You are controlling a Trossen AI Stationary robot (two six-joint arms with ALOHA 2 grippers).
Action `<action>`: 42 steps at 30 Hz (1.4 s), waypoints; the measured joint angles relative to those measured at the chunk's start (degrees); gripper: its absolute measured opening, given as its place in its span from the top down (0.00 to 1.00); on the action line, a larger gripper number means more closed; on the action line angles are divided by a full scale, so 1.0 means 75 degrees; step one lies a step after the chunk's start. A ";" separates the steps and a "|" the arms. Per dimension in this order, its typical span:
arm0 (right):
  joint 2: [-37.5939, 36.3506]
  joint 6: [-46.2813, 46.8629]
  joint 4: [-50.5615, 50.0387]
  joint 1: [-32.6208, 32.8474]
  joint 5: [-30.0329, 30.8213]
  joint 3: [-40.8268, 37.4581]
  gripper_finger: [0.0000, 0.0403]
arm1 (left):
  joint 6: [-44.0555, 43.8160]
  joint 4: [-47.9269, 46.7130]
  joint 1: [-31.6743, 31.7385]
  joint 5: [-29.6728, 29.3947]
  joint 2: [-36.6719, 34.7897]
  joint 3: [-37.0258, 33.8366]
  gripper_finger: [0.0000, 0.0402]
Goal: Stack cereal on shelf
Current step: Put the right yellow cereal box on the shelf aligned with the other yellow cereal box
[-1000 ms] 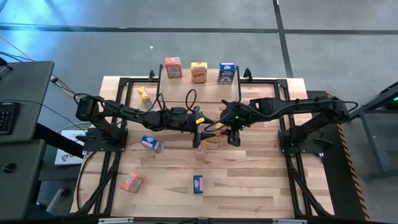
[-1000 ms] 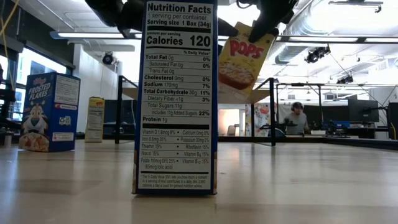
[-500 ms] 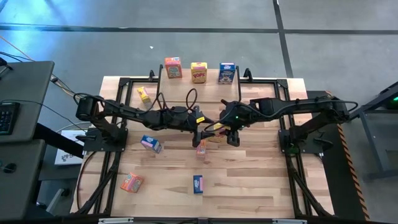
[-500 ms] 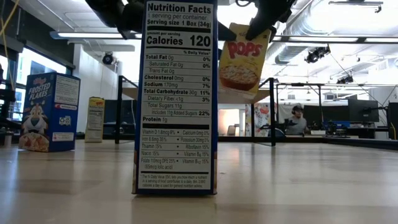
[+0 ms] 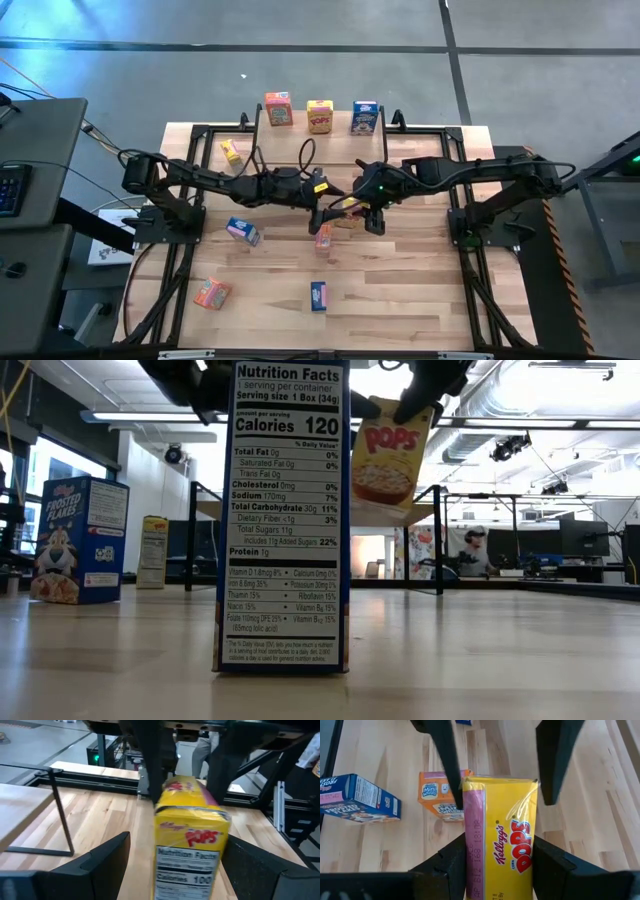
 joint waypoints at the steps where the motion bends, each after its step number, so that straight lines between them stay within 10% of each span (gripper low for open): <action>1: 0.0000 -0.0018 0.0018 0.0000 0.0003 0.0000 0.59 | 0.0004 0.0003 0.0002 -0.0001 0.0000 0.0000 0.28; 42: -0.0006 -0.0005 0.0075 0.0000 -0.0003 0.0000 0.59 | 0.0220 0.0446 0.0125 0.0673 0.0000 -0.0006 0.54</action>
